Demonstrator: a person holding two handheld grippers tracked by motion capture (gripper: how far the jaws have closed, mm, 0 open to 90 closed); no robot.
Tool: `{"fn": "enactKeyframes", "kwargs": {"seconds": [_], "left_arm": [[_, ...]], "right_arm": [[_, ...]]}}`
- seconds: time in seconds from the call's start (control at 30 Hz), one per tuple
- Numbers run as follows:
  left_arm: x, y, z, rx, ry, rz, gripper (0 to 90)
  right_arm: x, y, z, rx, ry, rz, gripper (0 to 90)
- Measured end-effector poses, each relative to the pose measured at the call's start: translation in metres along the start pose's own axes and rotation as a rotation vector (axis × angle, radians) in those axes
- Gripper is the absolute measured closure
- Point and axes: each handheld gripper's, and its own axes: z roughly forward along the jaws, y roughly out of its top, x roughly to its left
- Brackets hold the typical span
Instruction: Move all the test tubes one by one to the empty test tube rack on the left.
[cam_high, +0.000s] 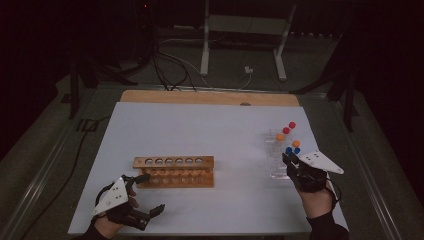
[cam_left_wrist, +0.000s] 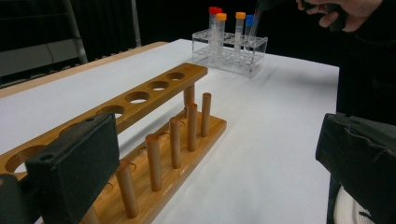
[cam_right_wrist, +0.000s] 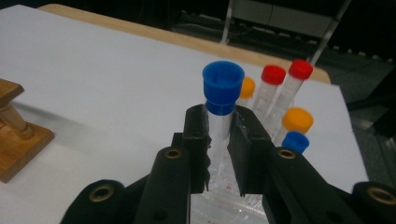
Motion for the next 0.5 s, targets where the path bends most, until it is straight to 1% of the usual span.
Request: {"fn": "enactKeyframes", "kwargs": {"seconds": [0.07, 0.2, 0.27, 0.3, 0.33, 0.37, 0.4, 0.43, 0.47, 0.5], "left_arm": [[0.000, 0.001, 0.000, 0.001, 0.004, -0.006, 0.6], [0.001, 0.002, 0.001, -0.002, -0.009, -0.025, 0.5], [0.000, 0.002, 0.002, 0.000, -0.010, -0.020, 0.5], [0.000, 0.002, 0.003, -0.002, -0.013, -0.026, 0.6], [0.000, 0.003, 0.003, -0.005, -0.017, -0.034, 0.6], [0.000, 0.003, 0.004, -0.002, -0.017, -0.039, 0.6], [0.000, 0.004, 0.004, 0.003, -0.014, -0.041, 0.6], [0.000, 0.006, 0.005, 0.008, -0.015, -0.052, 0.5], [0.000, 0.007, 0.005, 0.019, -0.021, -0.063, 0.5], [-0.001, 0.009, 0.006, 0.030, -0.020, -0.064, 0.5]], "right_arm": [[0.002, 0.003, -0.003, -0.015, 0.009, -0.006, 76.7], [0.010, 0.009, -0.006, -0.029, 0.041, -0.025, 76.7], [0.014, 0.010, -0.004, -0.023, 0.068, -0.032, 76.7], [0.015, 0.010, -0.003, -0.018, 0.079, -0.034, 76.7], [0.019, 0.009, 0.000, -0.008, 0.100, -0.042, 76.7], [0.019, 0.009, 0.000, -0.008, 0.100, -0.042, 76.7], [0.021, 0.008, 0.002, -0.003, 0.116, -0.043, 76.7], [0.023, 0.008, 0.003, 0.003, 0.127, -0.045, 76.7], [0.026, 0.007, 0.005, 0.011, 0.141, -0.057, 76.7], [0.028, 0.006, 0.006, 0.017, 0.156, -0.067, 76.7]]}}
